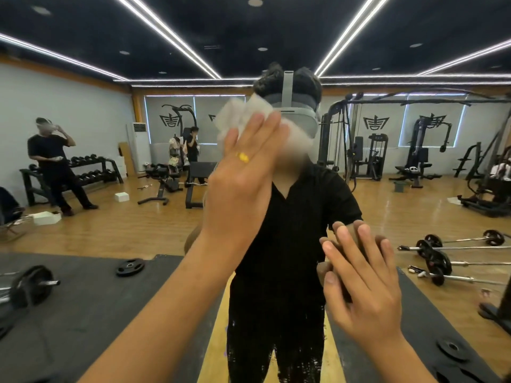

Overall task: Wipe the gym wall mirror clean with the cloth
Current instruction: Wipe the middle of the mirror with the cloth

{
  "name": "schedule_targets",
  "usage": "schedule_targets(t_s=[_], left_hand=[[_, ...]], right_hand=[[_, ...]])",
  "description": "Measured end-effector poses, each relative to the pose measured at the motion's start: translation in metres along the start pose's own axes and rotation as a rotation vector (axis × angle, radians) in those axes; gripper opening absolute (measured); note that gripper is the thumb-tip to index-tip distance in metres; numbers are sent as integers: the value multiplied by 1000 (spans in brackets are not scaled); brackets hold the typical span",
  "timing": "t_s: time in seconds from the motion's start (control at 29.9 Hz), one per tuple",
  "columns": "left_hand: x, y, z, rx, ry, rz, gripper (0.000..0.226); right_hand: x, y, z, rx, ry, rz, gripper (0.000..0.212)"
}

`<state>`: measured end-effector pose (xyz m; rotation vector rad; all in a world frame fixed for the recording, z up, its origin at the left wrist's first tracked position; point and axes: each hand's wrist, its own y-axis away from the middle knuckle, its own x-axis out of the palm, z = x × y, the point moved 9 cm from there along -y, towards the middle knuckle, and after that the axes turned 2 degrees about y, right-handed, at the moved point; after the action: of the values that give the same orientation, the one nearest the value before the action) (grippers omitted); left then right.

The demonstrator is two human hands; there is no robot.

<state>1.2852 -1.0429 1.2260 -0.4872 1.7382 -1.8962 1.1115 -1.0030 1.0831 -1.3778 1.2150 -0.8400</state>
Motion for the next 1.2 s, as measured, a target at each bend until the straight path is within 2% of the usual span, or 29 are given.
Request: schedule_targets(t_s=[0.13, 0.33, 0.5, 0.6, 0.7, 0.87, 0.97, 1.2], left_hand=[[0, -15, 2, -28, 29, 5, 49], [-16, 69, 10, -46, -3, 80, 63], [-34, 102, 24, -59, -40, 89, 64], [-36, 103, 30, -53, -37, 62, 62], [-33, 86, 31, -32, -41, 18, 62], [-36, 6, 40, -48, -59, -84, 43], [-34, -25, 38, -53, -23, -110, 40], [-42, 62, 36, -96, -63, 5, 49]], right_hand=[[-2, 0, -1, 14, 10, -10, 46], [-10, -9, 14, 57, 45, -54, 37], [17, -26, 57, -40, -48, 15, 43], [37, -25, 67, -69, -6, 89, 43], [41, -22, 65, -68, 4, 87, 40], [41, -22, 65, -63, 3, 93, 39], [40, -22, 64, -60, -9, 92, 39], [40, -22, 64, -57, -8, 82, 39]])
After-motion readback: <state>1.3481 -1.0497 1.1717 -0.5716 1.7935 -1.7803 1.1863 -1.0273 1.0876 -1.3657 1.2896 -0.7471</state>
